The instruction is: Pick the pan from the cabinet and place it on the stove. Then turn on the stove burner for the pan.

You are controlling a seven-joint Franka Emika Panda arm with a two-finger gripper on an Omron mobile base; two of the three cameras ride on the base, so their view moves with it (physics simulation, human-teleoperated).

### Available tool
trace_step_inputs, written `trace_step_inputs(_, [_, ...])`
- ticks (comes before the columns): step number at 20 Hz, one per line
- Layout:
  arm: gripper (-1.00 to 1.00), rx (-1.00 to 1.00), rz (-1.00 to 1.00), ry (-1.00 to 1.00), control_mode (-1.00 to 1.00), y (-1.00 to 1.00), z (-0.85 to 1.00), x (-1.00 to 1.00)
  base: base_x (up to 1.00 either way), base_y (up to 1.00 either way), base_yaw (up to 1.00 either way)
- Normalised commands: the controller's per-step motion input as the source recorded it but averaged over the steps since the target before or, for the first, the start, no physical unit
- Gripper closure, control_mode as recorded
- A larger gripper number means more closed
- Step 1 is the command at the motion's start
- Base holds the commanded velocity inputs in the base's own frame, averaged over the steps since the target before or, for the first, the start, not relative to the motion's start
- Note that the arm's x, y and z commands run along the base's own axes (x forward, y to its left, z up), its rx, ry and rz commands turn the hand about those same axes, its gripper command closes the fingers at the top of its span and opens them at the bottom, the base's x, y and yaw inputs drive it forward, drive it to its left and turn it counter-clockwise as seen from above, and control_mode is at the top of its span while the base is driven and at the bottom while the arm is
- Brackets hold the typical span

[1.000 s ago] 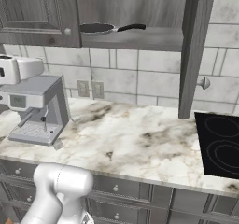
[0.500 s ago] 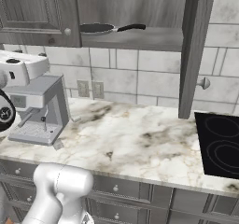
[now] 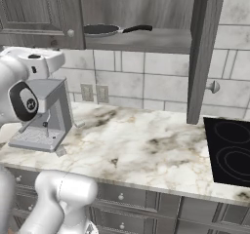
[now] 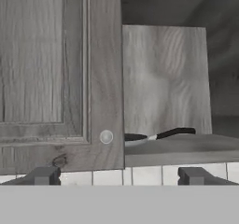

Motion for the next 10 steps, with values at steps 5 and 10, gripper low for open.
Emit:
trace_step_inputs(5, [-1.00, 0.00, 0.03, -0.03, -1.00, 0.05, 0.00, 0.64, 0.00, 0.00, 0.00])
trace_step_inputs(10, [-1.00, 0.00, 0.00, -0.02, -1.00, 0.00, 0.00, 0.50, 0.00, 0.00, 0.00])
